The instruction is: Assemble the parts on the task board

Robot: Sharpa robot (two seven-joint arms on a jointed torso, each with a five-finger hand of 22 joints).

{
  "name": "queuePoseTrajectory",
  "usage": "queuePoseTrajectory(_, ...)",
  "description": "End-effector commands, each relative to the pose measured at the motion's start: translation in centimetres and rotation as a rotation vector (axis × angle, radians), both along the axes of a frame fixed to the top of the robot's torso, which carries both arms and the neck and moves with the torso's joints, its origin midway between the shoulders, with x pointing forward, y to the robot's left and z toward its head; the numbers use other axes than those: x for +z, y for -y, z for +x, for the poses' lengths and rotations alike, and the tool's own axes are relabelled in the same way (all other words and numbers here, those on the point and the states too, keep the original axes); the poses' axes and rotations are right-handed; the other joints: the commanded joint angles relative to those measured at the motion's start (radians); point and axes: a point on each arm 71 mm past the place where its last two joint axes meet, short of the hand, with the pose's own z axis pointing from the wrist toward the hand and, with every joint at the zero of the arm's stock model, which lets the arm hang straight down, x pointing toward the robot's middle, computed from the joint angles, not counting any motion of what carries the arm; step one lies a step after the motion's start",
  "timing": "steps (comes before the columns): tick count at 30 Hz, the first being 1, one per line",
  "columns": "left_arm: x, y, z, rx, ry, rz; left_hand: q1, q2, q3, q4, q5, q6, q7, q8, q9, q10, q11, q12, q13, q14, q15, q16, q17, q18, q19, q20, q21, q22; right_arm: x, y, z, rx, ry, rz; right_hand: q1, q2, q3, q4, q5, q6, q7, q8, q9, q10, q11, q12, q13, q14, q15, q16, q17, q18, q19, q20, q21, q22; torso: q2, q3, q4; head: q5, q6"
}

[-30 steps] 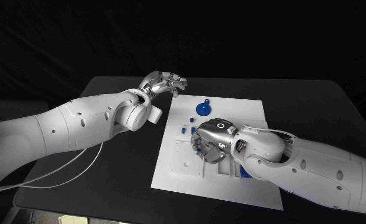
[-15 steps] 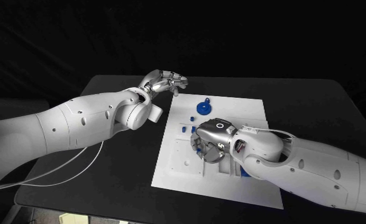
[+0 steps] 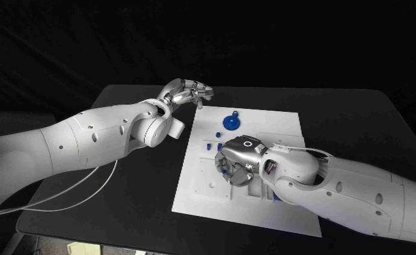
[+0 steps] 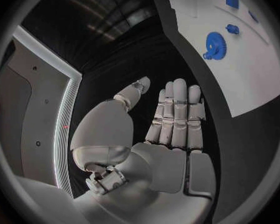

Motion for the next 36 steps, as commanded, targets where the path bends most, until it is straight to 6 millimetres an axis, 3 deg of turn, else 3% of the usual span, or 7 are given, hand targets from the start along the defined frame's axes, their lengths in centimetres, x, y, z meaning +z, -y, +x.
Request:
queuePoseTrajectory(1,0.2,0.3,-0.1,-0.019,0.013,-0.004,-0.001,0.012,-0.001,0.004,0.003,-0.007,0.002,-0.002,-0.001,-0.005,0.001,0.002,0.001,-0.002,0.005,-0.003,0.001,0.011,0.002,-0.014,-0.007,0.001,-0.6,-0.4,-0.3,0.018,-0.019,-0.036,0.005,0.016,-0.002,-0.001,0.004,0.000,0.003,-0.006,0.001,0.023,-0.002,-0.001,0.001,0.000,-0.004,-0.007,-0.002,0.064,-0.001,-0.006,0.005,0.016,0.000,0.0002,-0.0008,-0.002,-0.001)
queuePoseTrajectory(7,0.2,0.3,0.0,-0.018,0.013,-0.004,-0.001,0.012,-0.001,0.004,0.003,-0.007,0.002,-0.002,-0.001,-0.005,0.001,0.002,0.002,-0.003,0.005,-0.004,0.002,0.011,0.002,-0.014,-0.007,0.001,-0.8,-0.3,-0.3,0.021,-0.054,-0.017,-0.004,0.017,-0.017,0.000,0.022,-0.009,0.008,-0.017,0.003,0.010,0.004,-0.014,0.000,-0.010,0.002,-0.018,-0.004,0.064,-0.014,0.000,-0.003,0.016,0.000,0.0009,-0.0002,-0.003,-0.001)
queuePoseTrajectory(10,0.2,0.2,0.0,-0.017,0.012,-0.003,0.000,0.012,-0.001,0.003,0.003,-0.007,0.002,-0.002,-0.001,-0.005,0.001,0.002,0.002,-0.003,0.005,-0.004,0.002,0.011,0.002,-0.014,-0.007,0.002,-0.7,0.0,-0.1,0.010,-0.064,0.015,-0.032,0.007,-0.085,-0.002,0.047,-0.055,0.028,-0.049,-0.008,-0.040,0.023,-0.052,-0.014,-0.010,0.019,-0.020,-0.003,0.064,-0.020,0.004,-0.002,0.018,0.000,0.0005,-0.0006,-0.005,-0.001)
queuePoseTrajectory(15,0.2,0.2,0.0,-0.016,0.011,-0.002,0.000,0.011,-0.001,0.003,0.003,-0.008,0.002,-0.002,-0.001,-0.006,0.001,0.002,0.002,-0.003,0.005,-0.004,0.002,0.011,0.002,-0.014,-0.007,0.002,0.0,0.7,0.3,-0.050,-0.062,0.135,-0.062,-0.017,-0.218,-0.004,0.031,-0.143,0.068,-0.101,-0.032,-0.126,0.057,-0.109,-0.048,-0.018,0.047,-0.016,0.009,0.064,-0.031,0.004,0.001,0.020,0.000,0.0004,-0.0010,-0.006,0.000)
queuePoseTrajectory(18,0.2,0.1,0.0,-0.015,0.010,-0.002,0.001,0.011,-0.001,0.003,0.002,-0.008,0.003,-0.002,-0.002,-0.006,0.001,0.002,0.002,-0.003,0.005,-0.004,0.003,0.011,0.002,-0.014,-0.008,0.002,0.2,1.2,0.4,-0.077,-0.051,0.169,-0.084,-0.039,-0.270,0.000,0.029,-0.220,0.103,-0.145,-0.056,-0.201,0.086,-0.158,-0.084,-0.055,0.077,-0.032,0.009,0.062,-0.066,0.017,-0.019,0.014,-0.001,0.0007,-0.0004,-0.007,0.002)
queuePoseTrajectory(29,0.1,-0.1,0.0,-0.011,0.005,-0.005,0.000,0.011,-0.002,0.004,-0.003,-0.010,0.003,-0.001,-0.002,-0.008,0.002,0.003,0.003,-0.003,0.006,-0.005,0.004,0.011,0.002,-0.013,-0.008,0.003,2.3,3.6,0.9,-0.176,-0.128,0.353,-0.123,-0.046,-0.365,0.017,0.139,-0.238,0.111,-0.144,-0.071,-0.214,0.100,-0.176,-0.146,-0.085,0.091,-0.036,0.013,0.064,-0.091,0.038,-0.043,0.014,0.000,0.0020,-0.0013,-0.009,0.004)
queuePoseTrajectory(36,0.1,-0.3,0.0,-0.010,0.004,-0.008,0.000,0.011,-0.002,0.004,-0.004,-0.010,0.003,-0.001,-0.002,-0.008,0.002,0.003,0.004,-0.003,0.006,-0.005,0.004,0.011,0.002,-0.013,-0.008,0.003,5.5,6.7,2.7,-0.227,-0.278,0.448,-0.062,0.026,-0.358,-0.004,0.139,-0.210,0.098,-0.125,-0.072,-0.153,0.079,-0.142,-0.155,-0.067,0.072,-0.023,0.018,0.064,-0.072,0.025,-0.035,0.017,0.000,0.0019,-0.0027,-0.021,0.014)
